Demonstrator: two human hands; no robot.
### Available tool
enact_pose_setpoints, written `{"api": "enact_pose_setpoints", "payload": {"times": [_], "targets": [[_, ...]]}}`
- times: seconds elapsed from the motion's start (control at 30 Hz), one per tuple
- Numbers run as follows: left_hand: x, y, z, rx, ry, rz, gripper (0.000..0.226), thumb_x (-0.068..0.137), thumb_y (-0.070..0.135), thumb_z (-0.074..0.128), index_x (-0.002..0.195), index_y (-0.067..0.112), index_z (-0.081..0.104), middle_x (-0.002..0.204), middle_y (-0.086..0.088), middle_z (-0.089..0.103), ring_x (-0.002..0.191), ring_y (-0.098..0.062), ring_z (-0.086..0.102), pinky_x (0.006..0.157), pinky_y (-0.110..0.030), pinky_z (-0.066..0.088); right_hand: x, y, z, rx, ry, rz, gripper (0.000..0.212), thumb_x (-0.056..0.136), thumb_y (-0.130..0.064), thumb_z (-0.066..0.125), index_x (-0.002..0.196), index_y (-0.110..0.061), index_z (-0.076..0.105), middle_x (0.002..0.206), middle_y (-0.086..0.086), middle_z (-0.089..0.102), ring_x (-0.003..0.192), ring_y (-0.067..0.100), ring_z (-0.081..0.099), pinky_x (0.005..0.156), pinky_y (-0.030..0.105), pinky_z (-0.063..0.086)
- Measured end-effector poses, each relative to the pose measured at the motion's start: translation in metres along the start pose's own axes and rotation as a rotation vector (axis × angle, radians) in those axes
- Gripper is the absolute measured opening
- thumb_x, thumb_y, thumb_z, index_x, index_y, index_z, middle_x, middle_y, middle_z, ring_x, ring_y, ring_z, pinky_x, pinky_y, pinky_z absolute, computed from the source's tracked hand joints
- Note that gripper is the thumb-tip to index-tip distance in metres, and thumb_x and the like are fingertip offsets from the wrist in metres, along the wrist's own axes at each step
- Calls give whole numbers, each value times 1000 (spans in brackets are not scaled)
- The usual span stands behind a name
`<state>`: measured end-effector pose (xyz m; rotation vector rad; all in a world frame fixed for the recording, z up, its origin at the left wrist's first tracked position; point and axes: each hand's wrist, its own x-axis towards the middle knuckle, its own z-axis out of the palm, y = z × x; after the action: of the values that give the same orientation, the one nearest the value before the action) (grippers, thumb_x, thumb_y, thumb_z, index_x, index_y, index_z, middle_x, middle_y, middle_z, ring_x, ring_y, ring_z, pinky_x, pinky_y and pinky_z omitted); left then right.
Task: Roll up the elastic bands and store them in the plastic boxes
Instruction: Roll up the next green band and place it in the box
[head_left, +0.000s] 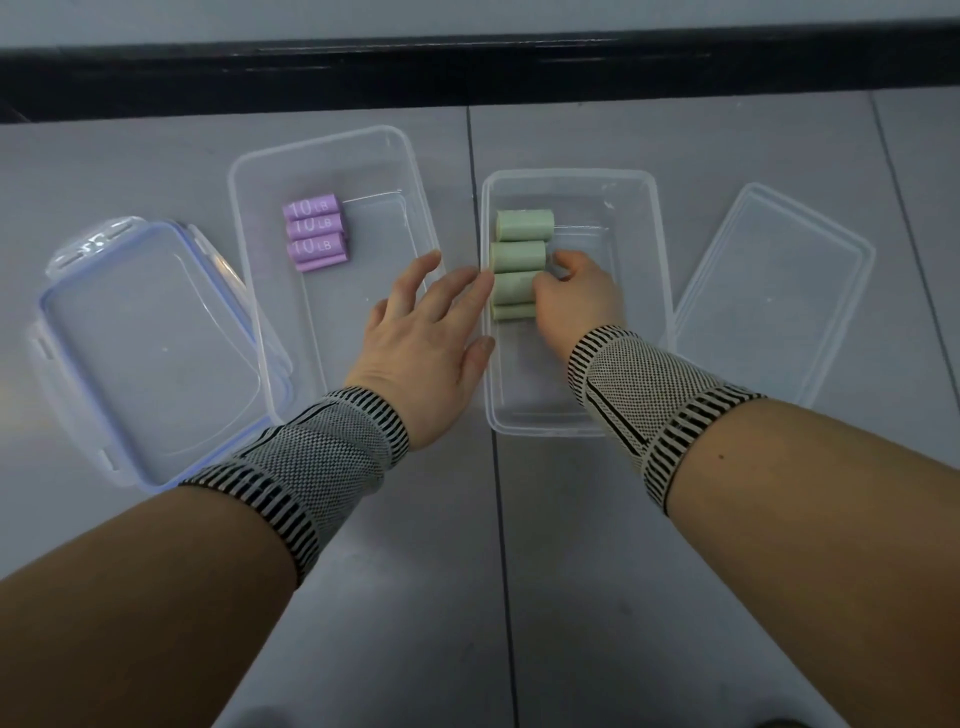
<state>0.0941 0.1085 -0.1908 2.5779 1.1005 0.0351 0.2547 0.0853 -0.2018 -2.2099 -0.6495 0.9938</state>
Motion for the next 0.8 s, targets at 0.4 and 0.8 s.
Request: {"api": "enact_pose_setpoints", "payload": {"times": [0.4,0.8], "targets": [[1,1,-1,-8,-12,-1,69,86,48,18,146,17,30,149,0,35,141,-28,12,104,-54,30,12,-1,3,21,-90,-33,52,94,-22,43,143,-33,35,135,5,49,110,19,54,85,26,42],[0,8,-11,-8,13,-39,61,89,40,42,144,16,32,150,-7,33,140,-31,21,106,-55,31,-15,-17,-54,11,-30,-148,64,93,-13,46,148,-37,20,136,1,44,99,16,59,83,32,54]]}}
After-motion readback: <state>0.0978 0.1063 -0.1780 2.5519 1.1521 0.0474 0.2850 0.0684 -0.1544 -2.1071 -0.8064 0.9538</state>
